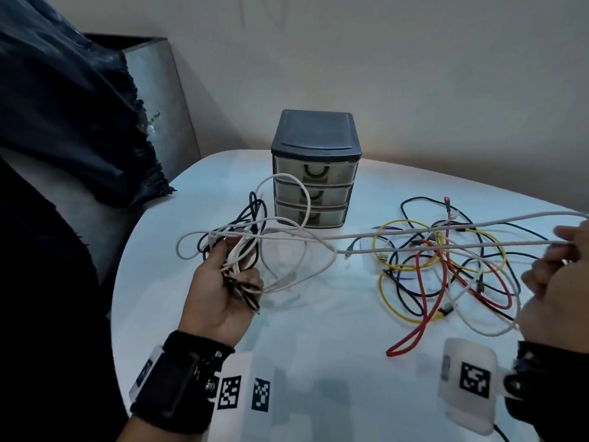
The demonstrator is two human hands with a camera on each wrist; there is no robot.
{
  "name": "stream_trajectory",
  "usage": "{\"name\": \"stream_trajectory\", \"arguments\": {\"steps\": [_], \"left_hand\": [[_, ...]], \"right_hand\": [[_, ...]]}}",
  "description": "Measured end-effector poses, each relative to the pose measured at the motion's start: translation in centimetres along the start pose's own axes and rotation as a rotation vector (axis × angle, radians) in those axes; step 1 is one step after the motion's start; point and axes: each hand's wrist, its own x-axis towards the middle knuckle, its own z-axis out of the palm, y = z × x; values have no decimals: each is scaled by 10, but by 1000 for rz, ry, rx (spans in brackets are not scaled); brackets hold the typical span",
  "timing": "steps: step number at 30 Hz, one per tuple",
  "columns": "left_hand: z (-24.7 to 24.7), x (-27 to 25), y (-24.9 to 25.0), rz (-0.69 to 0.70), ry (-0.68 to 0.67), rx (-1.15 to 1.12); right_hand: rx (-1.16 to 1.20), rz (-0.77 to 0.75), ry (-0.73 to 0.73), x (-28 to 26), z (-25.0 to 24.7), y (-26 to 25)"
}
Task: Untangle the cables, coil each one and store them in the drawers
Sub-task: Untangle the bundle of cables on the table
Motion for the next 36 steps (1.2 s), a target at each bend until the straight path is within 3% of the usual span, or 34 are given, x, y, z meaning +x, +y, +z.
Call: {"name": "stream_trajectory", "arguments": {"steps": [3, 6, 8, 10, 11, 14, 20, 25, 27, 31, 36], "left_hand": [[3, -4, -1, 21, 2, 25], [5, -7, -5, 19, 6, 64], [7, -8, -10, 16, 5, 82], [10, -9, -15, 7, 4, 109], [13, -9, -18, 5, 3, 128], [17, -15, -27, 14, -14, 209], [18, -22, -32, -28, -73, 288], [23, -26, -36, -49, -111, 275], [26, -27, -40, -46, -108, 307], [23, -23, -41, -49, -65, 376], [20, -21, -41, -89, -67, 332]], "right_hand": [[-106, -49, -53, -3, 3, 4], [-539, -203, -215, -25, 11, 21], [-769, -411, -289, -44, 17, 30], [-750, -607, -393, -69, 26, 32], [-707, -616, -471, -82, 32, 32], [-635, -449, -672, -113, 46, 35], [-615, -86, -827, -116, 52, 32], [-361, 245, -649, -103, 50, 35], [-300, 270, -595, -107, 52, 37], [-175, 127, -490, -107, 51, 27], [-26, 95, -397, -101, 48, 20]]}}
